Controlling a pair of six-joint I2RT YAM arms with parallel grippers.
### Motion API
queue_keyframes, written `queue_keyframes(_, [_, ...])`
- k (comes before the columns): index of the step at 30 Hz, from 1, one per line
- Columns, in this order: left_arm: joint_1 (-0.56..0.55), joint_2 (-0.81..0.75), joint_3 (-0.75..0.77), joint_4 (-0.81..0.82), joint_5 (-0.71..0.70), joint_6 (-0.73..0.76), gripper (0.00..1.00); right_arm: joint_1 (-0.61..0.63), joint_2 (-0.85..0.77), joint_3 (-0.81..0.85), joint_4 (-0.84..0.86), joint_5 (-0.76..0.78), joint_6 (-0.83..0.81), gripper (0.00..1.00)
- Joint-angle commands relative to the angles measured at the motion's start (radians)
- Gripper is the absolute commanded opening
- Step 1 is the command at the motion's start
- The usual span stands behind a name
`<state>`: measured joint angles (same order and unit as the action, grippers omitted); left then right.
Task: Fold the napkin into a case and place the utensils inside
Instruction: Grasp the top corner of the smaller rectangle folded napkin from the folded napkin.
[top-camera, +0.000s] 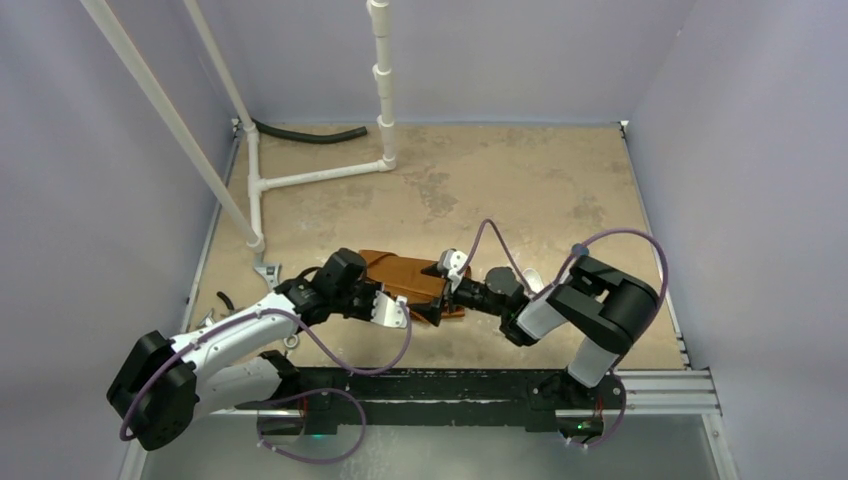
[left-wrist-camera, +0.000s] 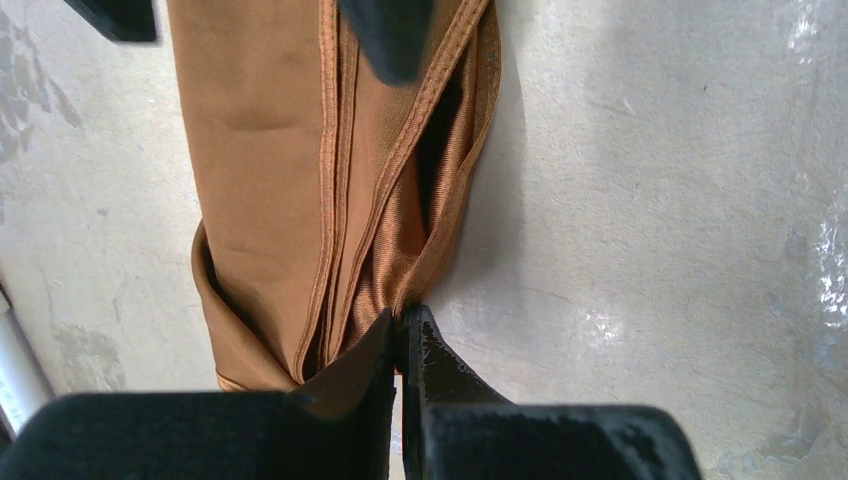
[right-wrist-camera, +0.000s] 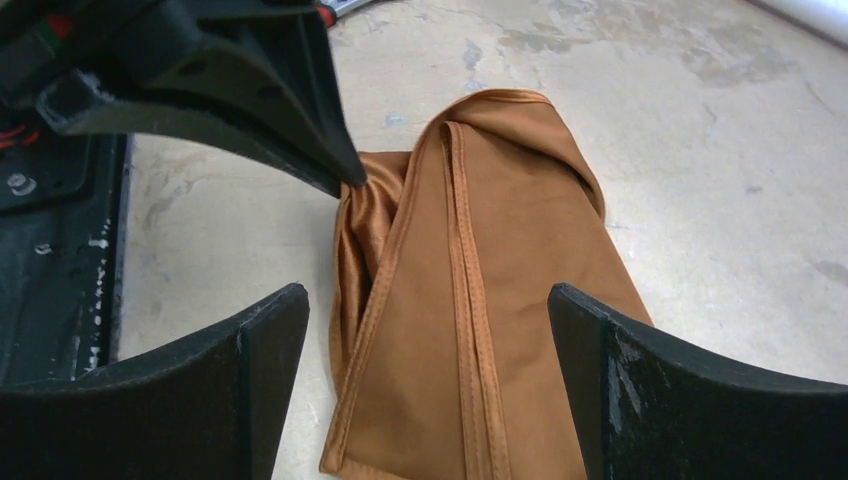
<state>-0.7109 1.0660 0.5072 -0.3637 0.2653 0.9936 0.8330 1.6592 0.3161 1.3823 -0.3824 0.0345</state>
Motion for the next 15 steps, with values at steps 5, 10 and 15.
queue_keyframes(5, [0.017,-0.024,0.034,-0.002,0.071,-0.009,0.0,0.118,0.149,0.07,0.281,0.121,-0.178,0.93])
queue_keyframes(10, [0.029,-0.034,0.028,0.013,0.071,-0.01,0.0,0.129,0.229,0.105,0.374,0.107,-0.183,0.91])
queue_keyframes(15, [0.039,-0.019,0.039,0.016,0.075,-0.01,0.0,0.131,0.296,0.12,0.478,0.067,-0.147,0.85])
